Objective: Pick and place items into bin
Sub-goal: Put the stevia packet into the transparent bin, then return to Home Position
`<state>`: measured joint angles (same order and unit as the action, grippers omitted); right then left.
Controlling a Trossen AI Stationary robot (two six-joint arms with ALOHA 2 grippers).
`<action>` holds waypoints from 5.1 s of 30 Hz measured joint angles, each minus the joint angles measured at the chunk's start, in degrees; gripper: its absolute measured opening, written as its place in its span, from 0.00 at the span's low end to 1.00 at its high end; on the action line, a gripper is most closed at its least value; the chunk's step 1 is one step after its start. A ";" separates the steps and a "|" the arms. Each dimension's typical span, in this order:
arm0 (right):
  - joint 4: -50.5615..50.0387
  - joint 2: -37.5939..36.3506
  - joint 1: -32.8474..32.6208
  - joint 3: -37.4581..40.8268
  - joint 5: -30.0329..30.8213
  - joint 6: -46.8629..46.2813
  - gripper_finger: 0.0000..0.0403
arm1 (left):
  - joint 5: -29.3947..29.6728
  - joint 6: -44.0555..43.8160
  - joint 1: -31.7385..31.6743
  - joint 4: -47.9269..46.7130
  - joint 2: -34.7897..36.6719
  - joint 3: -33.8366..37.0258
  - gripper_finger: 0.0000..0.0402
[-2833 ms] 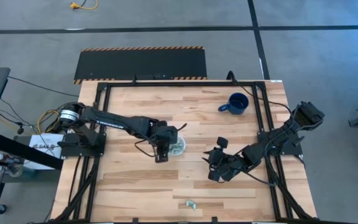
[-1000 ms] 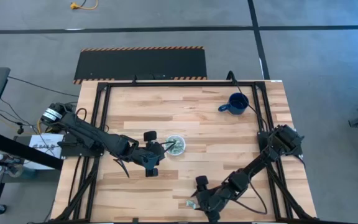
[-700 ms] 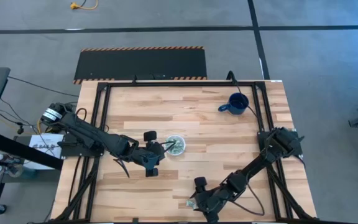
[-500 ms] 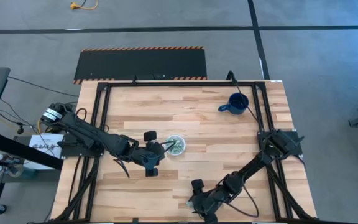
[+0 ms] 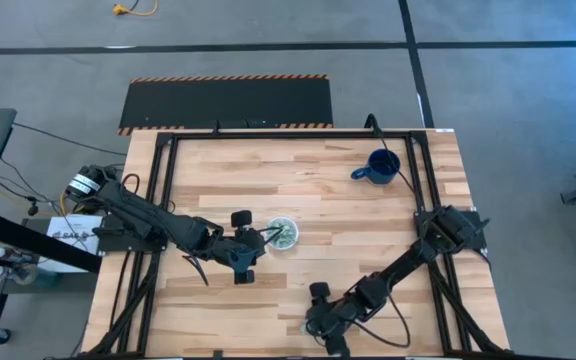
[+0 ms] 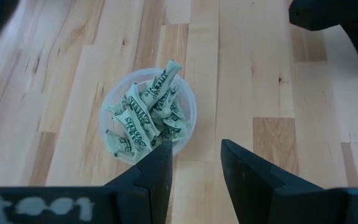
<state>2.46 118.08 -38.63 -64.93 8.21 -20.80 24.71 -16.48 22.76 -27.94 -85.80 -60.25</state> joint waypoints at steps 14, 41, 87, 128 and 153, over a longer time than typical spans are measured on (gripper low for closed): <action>-4.32 -1.54 0.26 0.37 0.40 1.60 0.11 | 0.02 -0.29 0.01 -0.24 0.00 0.00 0.32; -16.84 -20.23 12.16 0.39 17.33 19.00 0.01 | 5.75 -2.19 -1.24 -7.77 -0.02 0.06 0.32; -7.64 -16.67 32.74 0.39 -3.63 25.31 0.35 | 5.81 -1.72 -3.43 -1.86 -0.04 5.29 0.32; -5.04 -37.09 31.00 0.39 -2.34 28.62 0.00 | -16.51 24.96 -10.54 28.62 19.96 5.20 0.01; -39.74 -37.08 14.00 0.39 -13.03 39.71 0.00 | -31.47 18.24 1.25 1.77 10.61 5.27 0.00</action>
<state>-37.29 80.99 -24.62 -64.53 -4.82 18.91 -6.76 1.76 24.01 -26.17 -75.18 -54.98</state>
